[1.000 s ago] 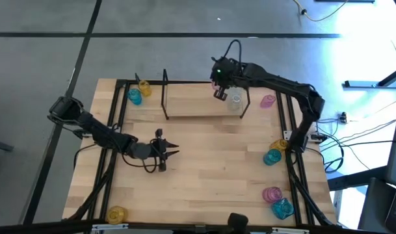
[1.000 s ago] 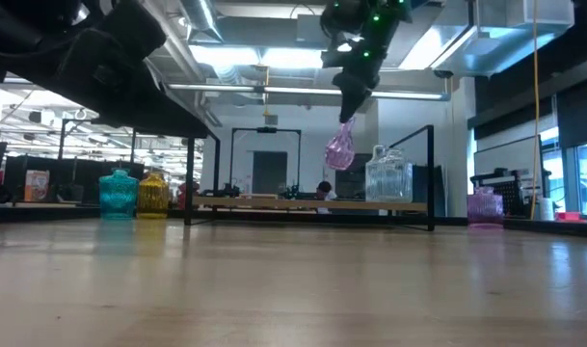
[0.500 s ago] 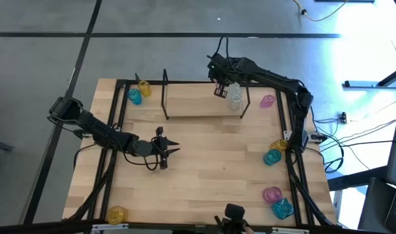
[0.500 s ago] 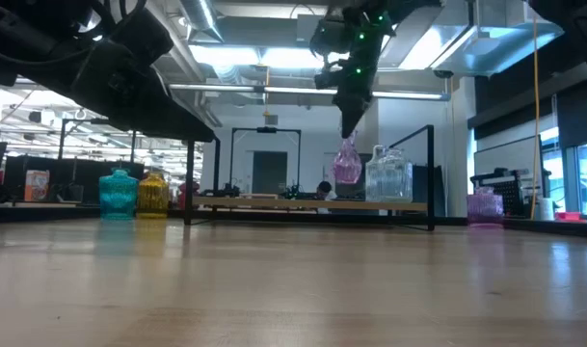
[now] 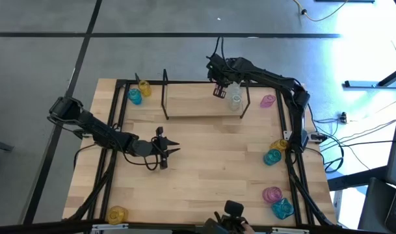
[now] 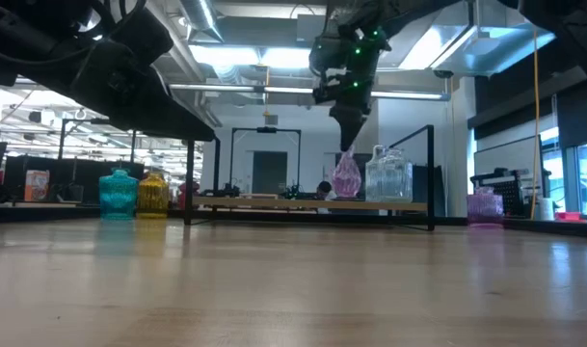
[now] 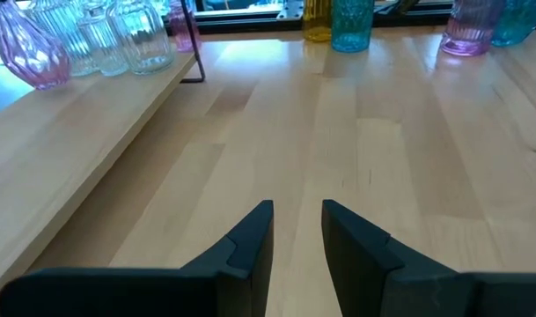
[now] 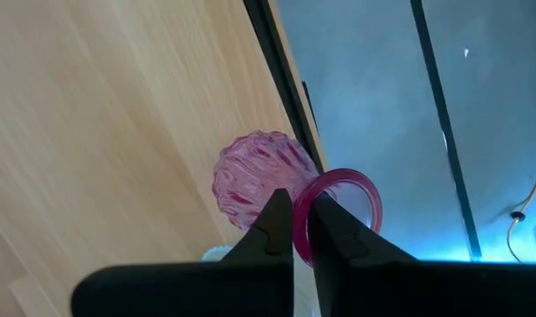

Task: Sort vases onto shelf
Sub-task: Put the left violet vase to the left side of the top transparent vase on the shelf

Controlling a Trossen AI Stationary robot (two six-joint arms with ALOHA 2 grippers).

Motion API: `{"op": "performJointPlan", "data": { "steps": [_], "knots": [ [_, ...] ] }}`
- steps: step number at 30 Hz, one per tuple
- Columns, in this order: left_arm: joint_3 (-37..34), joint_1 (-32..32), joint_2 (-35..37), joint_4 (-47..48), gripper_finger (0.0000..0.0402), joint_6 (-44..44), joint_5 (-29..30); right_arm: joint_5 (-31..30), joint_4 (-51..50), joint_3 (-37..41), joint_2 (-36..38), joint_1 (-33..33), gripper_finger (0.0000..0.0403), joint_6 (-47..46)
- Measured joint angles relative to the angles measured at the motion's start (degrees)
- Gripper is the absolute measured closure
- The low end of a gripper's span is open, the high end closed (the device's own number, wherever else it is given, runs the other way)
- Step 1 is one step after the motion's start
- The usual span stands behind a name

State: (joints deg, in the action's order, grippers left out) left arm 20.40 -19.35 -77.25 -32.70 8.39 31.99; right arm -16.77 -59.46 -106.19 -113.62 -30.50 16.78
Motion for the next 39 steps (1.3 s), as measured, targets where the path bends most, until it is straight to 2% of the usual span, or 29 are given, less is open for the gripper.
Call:
{"op": "performJointPlan", "data": {
  "steps": [17,28,31,39],
  "knots": [
    [0.0,0.0,0.0,0.1,0.0309,0.0,0.1,-3.1,-0.3,-0.1,-2.3,0.0,0.0398,-1.5],
    [0.0,0.0,0.0,0.1,0.0309,0.0,0.1,-2.2,-0.7,-0.1,-2.3,0.1,0.0395,-4.1],
    [0.0,0.0,0.0,0.1,0.0309,0.0,0.1,-2.1,-0.6,-0.1,-2.3,0.1,0.0378,-4.1],
    [0.0,0.0,0.0,0.1,0.0309,0.0,0.1,-3.2,-1.0,0.0,-2.5,0.1,0.0295,-3.3]
  ]
}}
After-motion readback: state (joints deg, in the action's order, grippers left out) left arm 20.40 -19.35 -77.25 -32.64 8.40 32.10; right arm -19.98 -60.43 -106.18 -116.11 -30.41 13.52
